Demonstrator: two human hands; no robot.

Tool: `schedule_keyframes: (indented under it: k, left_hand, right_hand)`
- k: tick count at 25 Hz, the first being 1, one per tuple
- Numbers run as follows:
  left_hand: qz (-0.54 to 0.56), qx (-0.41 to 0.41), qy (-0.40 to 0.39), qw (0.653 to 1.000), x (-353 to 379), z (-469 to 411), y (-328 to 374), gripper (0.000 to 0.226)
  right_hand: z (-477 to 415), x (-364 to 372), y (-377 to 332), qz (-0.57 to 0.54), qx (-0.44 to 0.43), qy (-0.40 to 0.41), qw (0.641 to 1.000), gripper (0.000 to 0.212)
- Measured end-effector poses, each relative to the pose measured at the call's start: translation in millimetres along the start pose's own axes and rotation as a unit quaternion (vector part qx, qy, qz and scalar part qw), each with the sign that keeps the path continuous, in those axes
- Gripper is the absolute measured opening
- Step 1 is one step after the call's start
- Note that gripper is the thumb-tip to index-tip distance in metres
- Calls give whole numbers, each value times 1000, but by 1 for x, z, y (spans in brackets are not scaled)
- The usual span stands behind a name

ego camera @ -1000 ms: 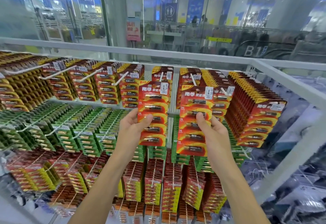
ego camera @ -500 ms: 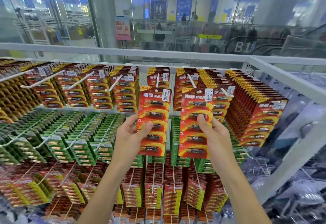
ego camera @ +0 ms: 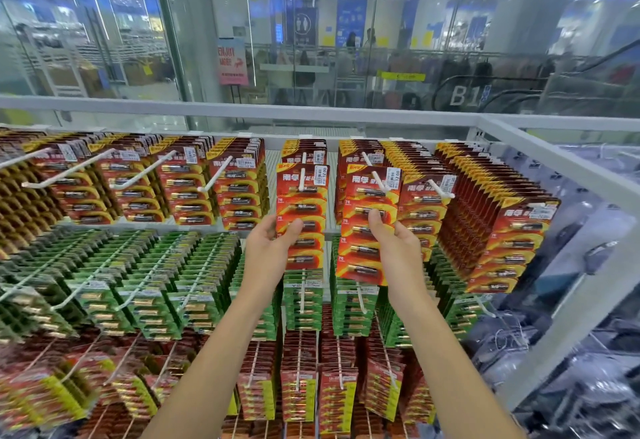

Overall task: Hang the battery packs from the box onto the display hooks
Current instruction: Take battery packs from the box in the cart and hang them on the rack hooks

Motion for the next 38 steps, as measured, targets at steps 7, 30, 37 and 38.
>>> schedule_keyframes:
  k: [7, 30, 37, 38]
  left_hand:
    - [-1, 12, 35, 999, 14, -36, -11, 21]
    - [-72, -67, 91, 991, 20, -74, -52, 95]
    - [-123, -89, 69, 986, -3, -38, -52, 61]
    - [-143, -81, 63, 984, -5, -30, -51, 61]
  right_hand:
    - [-33, 40, 14, -32, 14, 103, 994, 64]
    - [-82, 53, 49, -67, 130, 157, 977, 93]
    - [-55, 39, 67, 48, 57, 121, 990, 71]
    - [-49, 38, 69, 77, 50, 113, 989, 76]
Point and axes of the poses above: each hand's wrist, its own z-axis away from the middle knuckle, its own x-axis out of the palm, y = z × x, the point moved 2 cm from there along -z, towards the middle knuckle, and after that the axes turned 6 degrees about y, right-handed, at the moved point
